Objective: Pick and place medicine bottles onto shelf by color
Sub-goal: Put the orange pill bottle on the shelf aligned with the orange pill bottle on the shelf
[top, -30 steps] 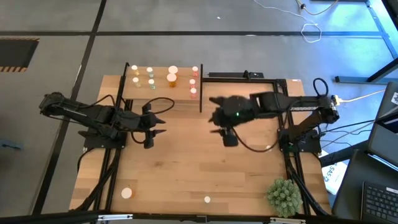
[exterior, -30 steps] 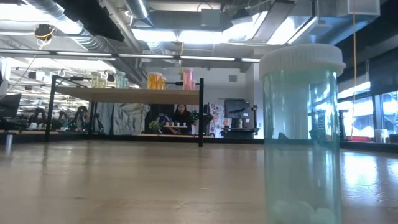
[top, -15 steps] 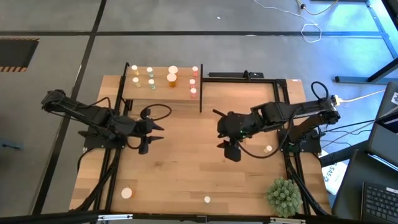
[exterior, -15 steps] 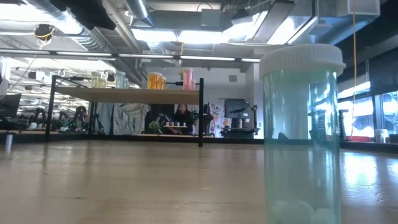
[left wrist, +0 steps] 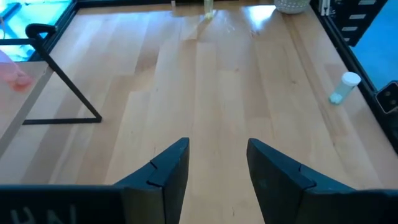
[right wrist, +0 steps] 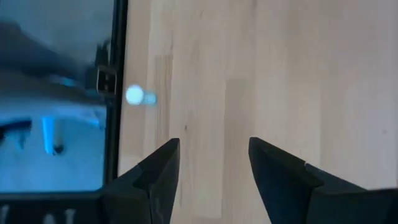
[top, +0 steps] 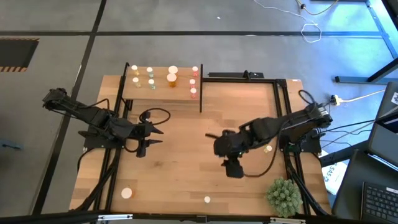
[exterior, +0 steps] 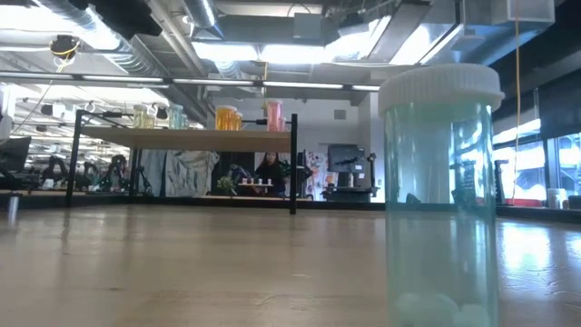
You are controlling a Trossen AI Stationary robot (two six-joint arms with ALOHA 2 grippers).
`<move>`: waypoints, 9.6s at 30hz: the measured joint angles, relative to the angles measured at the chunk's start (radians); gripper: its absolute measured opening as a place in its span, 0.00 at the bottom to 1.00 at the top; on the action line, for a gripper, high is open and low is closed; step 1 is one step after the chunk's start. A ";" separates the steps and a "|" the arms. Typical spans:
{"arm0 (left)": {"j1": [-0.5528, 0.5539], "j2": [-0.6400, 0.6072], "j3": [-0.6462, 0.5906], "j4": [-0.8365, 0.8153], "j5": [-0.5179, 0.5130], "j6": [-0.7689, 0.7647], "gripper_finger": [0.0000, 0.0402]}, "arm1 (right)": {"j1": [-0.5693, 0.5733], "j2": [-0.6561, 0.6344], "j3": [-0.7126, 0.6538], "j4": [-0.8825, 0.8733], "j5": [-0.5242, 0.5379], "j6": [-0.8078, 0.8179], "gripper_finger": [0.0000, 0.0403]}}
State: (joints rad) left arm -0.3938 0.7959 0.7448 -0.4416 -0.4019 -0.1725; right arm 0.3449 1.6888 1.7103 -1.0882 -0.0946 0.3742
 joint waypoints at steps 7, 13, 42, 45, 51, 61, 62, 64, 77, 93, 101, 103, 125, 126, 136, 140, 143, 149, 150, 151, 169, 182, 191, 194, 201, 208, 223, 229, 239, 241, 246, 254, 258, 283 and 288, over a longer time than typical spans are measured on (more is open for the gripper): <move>-0.010 0.000 0.000 0.000 0.000 0.023 0.39 | 0.058 0.110 0.000 0.044 -0.015 -0.074 0.48; -0.009 0.000 0.000 0.000 0.001 0.023 0.39 | 0.066 0.161 0.000 0.043 -0.013 -0.011 0.48; -0.194 0.142 0.415 -0.758 0.390 -0.503 0.39 | 0.084 0.168 0.000 0.158 0.000 -0.013 0.48; -0.253 0.158 0.415 -0.756 0.433 -0.583 0.39 | 0.085 0.168 0.000 0.158 -0.001 -0.015 0.48; -0.388 0.205 0.394 -0.755 0.494 -0.689 0.39 | 0.084 0.168 0.000 0.203 0.021 -0.017 0.48; -0.525 0.306 0.389 -0.726 0.471 -0.764 0.39 | 0.082 0.179 0.000 0.422 0.092 -0.139 0.48; -0.536 0.313 0.389 -0.714 0.469 -0.774 0.39 | 0.078 0.186 0.001 0.459 0.097 -0.154 0.48; -0.562 0.324 0.389 -0.685 0.450 -0.810 0.39 | 0.072 0.193 0.002 0.503 0.106 -0.172 0.48; -0.742 0.374 0.389 -0.601 0.308 -0.976 0.39 | 0.055 0.271 0.002 0.700 0.206 -0.221 0.48; -0.759 0.376 0.389 -0.603 0.227 -1.101 0.39 | 0.018 0.273 0.002 0.730 0.244 -0.224 0.48; -0.759 0.376 0.389 -0.604 0.227 -1.100 0.39 | 0.018 0.273 0.001 0.731 0.241 -0.223 0.48; -0.759 0.376 0.389 -0.604 0.225 -1.101 0.39 | 0.018 0.273 0.001 0.731 0.241 -0.224 0.48; -0.759 0.389 0.388 -0.636 0.123 -1.077 0.53 | 0.018 0.273 0.000 0.731 0.241 -0.224 0.48; -0.758 0.389 0.388 -0.636 0.124 -1.084 0.55 | 0.018 0.273 0.000 0.731 0.241 -0.223 0.48; -0.791 0.456 0.360 -0.557 0.131 -1.211 0.82 | 0.018 0.273 0.000 0.731 0.241 -0.224 0.48; -0.822 0.518 0.360 -0.550 0.131 -1.219 0.88 | 0.018 0.273 0.000 0.731 0.241 -0.224 0.48; -0.840 0.565 0.360 -0.551 0.130 -1.264 0.90 | 0.018 0.273 0.000 0.731 0.241 -0.225 0.48; -0.863 0.652 0.360 -0.541 0.130 -1.313 0.92 | 0.018 0.273 0.000 0.731 0.241 -0.225 0.48; -0.863 0.665 0.360 -0.541 0.129 -1.314 0.92 | 0.018 0.273 0.000 0.731 0.241 -0.226 0.48; -0.863 0.679 0.360 -0.541 0.123 -1.314 0.92 | 0.018 0.273 0.000 0.731 0.241 -0.226 0.48; -0.863 0.807 0.360 -0.481 0.130 -1.342 0.92 | 0.018 0.274 0.000 0.731 0.244 -0.226 0.48; -0.863 0.872 0.360 -0.462 0.139 -1.347 0.92 | 0.018 0.274 0.000 0.731 0.244 -0.225 0.48; -0.868 0.872 0.360 -0.456 0.137 -1.385 0.92 | 0.018 0.274 0.000 0.730 0.243 -0.226 0.48; -0.869 0.872 0.360 -0.459 0.134 -1.379 0.92 | 0.018 0.274 0.000 0.730 0.243 -0.226 0.48; -0.868 0.872 0.360 -0.453 0.139 -1.392 0.92 | 0.018 0.274 0.000 0.729 0.244 -0.226 0.48; -0.868 0.902 0.361 -0.443 0.141 -1.417 0.90 | 0.018 0.274 0.000 0.729 0.243 -0.225 0.48; -0.861 0.920 0.361 -0.423 0.149 -1.450 0.62 | 0.018 0.274 0.000 0.729 0.243 -0.226 0.48; -0.861 0.920 0.361 -0.410 0.166 -1.484 0.49 | 0.018 0.274 0.000 0.730 0.241 -0.226 0.48; -0.854 0.920 0.361 -0.409 0.173 -1.502 0.47 | 0.018 0.274 0.000 0.730 0.241 -0.225 0.48; -0.845 0.918 0.361 -0.409 0.188 -1.502 0.47 | 0.018 0.274 0.000 0.730 0.241 -0.225 0.48; -0.817 0.878 0.361 -0.408 0.187 -1.498 0.47 | 0.018 0.274 0.000 0.730 0.241 -0.225 0.48; -0.742 0.772 0.361 -0.431 0.176 -1.493 0.47 | 0.018 0.274 0.000 0.730 0.241 -0.225 0.48; -0.697 0.703 0.361 -0.440 0.139 -1.493 0.47 | 0.018 0.274 0.000 0.730 0.241 -0.225 0.48; -0.440 0.463 0.361 -0.315 -0.155 -1.021 0.47 | 0.016 0.274 0.001 0.805 0.203 -0.029 0.48; -0.418 0.463 0.361 -0.249 -0.156 -0.918 0.47 | 0.005 0.274 0.001 0.808 0.180 0.023 0.48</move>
State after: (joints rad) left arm -0.8121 1.2591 1.1057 -0.6902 -0.5583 -1.0904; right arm 0.3504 1.9629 1.7115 -0.2800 0.0854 0.3971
